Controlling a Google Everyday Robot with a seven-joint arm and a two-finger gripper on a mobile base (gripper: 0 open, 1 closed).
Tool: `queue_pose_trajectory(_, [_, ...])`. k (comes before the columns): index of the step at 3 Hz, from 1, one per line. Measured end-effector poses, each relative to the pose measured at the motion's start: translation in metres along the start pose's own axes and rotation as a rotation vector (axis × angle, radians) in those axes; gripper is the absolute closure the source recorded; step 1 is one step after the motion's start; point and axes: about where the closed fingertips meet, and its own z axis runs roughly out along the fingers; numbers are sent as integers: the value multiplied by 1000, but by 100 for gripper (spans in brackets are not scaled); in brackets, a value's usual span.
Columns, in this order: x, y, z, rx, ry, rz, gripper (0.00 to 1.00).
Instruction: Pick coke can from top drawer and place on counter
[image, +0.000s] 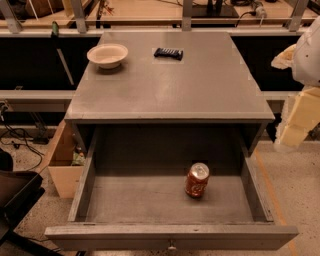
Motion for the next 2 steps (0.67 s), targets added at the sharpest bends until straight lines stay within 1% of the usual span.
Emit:
queue_pose_trajectory(1, [0,0,0,0,0,0,0])
queue_pose_trajectory(2, [4,1,14,-20,-54,6,0])
